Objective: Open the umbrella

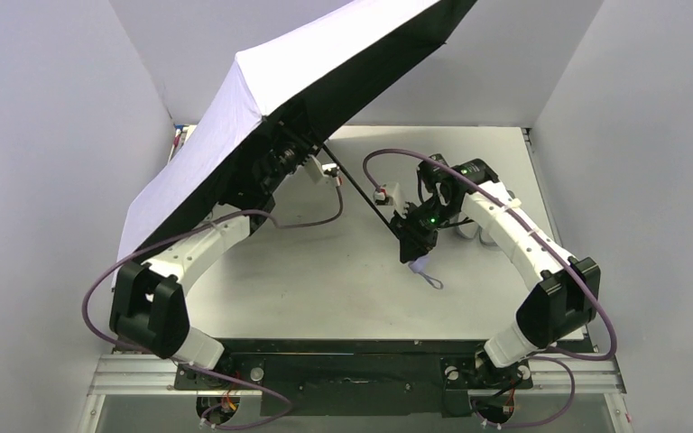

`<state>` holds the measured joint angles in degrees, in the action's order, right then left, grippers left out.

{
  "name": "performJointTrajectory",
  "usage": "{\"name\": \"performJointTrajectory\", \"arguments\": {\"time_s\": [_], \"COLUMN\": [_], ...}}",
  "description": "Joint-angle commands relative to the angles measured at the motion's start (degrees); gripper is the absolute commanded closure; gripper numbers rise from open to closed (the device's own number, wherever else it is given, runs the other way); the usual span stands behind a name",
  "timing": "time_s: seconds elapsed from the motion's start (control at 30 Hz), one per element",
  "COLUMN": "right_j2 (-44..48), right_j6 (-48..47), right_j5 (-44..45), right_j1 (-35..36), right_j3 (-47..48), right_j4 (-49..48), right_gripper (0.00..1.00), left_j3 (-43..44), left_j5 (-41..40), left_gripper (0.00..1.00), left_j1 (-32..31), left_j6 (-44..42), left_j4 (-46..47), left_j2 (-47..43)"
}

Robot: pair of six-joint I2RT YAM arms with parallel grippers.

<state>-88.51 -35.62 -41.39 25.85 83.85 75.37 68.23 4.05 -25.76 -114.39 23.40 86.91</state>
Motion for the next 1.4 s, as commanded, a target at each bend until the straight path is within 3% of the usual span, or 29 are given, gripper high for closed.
{"name": "performJointTrajectory", "arguments": {"time_s": [0.0, 0.1, 0.37, 0.67, 0.87, 0.97, 1.1, 1.27, 1.37], "right_j2": [4.1, 5.77, 7.54, 9.5, 11.69, 12.67, 12.46, 10.14, 8.79], "right_j6": [-2.76, -1.5, 0.29, 1.81, 10.46, 12.41, 12.49, 16.29, 20.57], "right_j5": [-6.18, -6.24, -6.18, -6.66, -7.3, -8.04, -9.49, -11.3, -11.8], "right_j1": [2.1, 2.27, 1.67, -0.36, -2.9, -2.97, -2.53, -1.67, -1.04], "right_j3": [-2.8, -4.35, -5.96, -7.72, -11.03, -12.29, -12.62, -9.64, -7.82], "right_j4": [3.38, 0.41, -2.98, -6.51, -15.41, -17.83, -18.91, -21.11, -25.57], "right_gripper": [1.0, 1.0, 1.0, 1.0, 1.0, 1.0, 0.99, 0.69, 0.6], "left_j3": [-3.2, -5.69, -9.15, -12.42, -11.9, -10.63, -9.13, -9.85, -9.91], "left_j5": [-4.96, -4.13, -2.12, 0.52, 0.01, 0.51, 3.17, 6.48, 7.99], "left_gripper": [0.7, 0.59, 0.53, 0.52, 0.53, 0.64, 0.99, 1.0, 1.0], "left_j1": [-0.8, -2.08, -5.31, -7.28, -8.03, -8.16, -8.91, -9.92, -10.38], "left_j6": [0.93, 0.75, 0.97, -1.07, -1.97, -2.73, -4.27, -5.38, -5.76], "left_j4": [6.06, 4.01, 0.79, -2.6, -2.82, -3.54, -4.97, -3.15, -3.03], "left_j2": [-4.56, -6.17, -8.68, -10.96, -10.54, -9.97, -9.46, -9.33, -9.49]}}
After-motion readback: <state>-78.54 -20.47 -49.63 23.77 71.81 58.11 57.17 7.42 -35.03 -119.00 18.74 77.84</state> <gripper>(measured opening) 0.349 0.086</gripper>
